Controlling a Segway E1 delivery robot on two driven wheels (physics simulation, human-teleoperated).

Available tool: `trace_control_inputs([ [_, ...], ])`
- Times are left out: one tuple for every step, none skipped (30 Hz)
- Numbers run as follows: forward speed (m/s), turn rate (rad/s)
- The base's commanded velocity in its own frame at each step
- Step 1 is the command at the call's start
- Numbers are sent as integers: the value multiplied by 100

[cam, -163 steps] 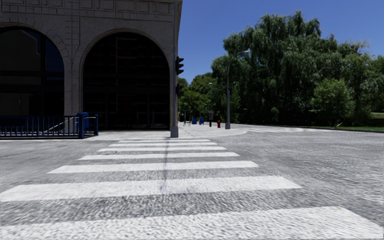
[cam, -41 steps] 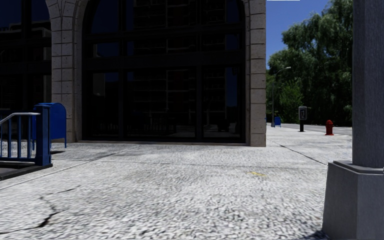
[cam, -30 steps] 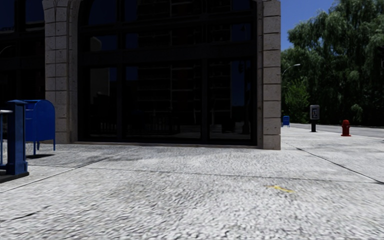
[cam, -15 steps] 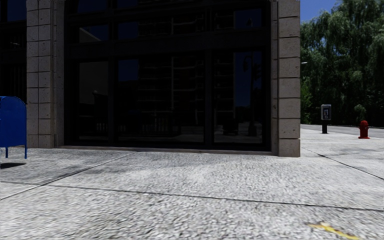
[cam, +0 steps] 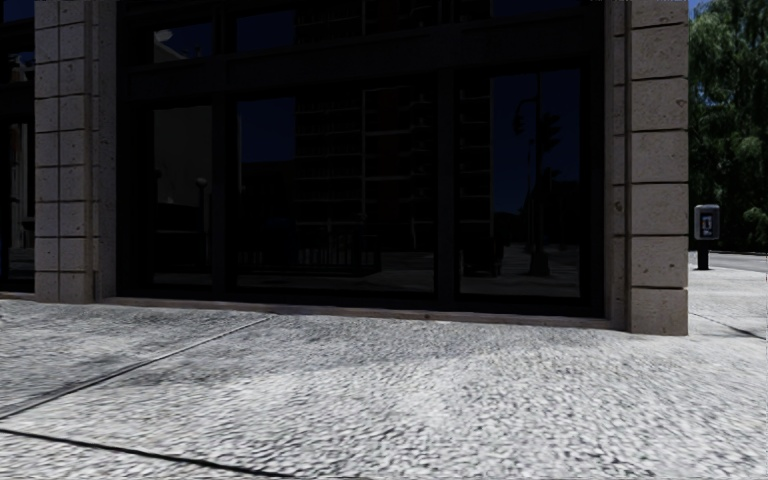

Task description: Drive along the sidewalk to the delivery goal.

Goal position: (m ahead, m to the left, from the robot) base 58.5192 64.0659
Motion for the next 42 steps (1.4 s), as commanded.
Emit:
trace_control_inputs([
  [157,27],
  [157,27],
  [157,28],
  [157,28],
  [157,28],
  [157,28],
  [157,28],
  [157,28],
  [157,29],
  [157,29],
  [157,29],
  [157,31],
  [156,34],
  [156,36],
  [156,39],
  [156,39],
  [156,40],
  [156,42],
  [155,43],
  [155,44],
  [153,45],
  [153,45],
  [150,45],
  [149,45],
  [148,46],
  [148,46],
  [148,46],
  [147,46],
  [144,48],
  [143,48],
  [143,49],
  [143,49],
  [143,49],
  [143,50],
  [142,51],
  [141,52],
  [141,52],
  [139,53],
  [136,54],
  [134,55],
  [132,56],
  [132,56],
])
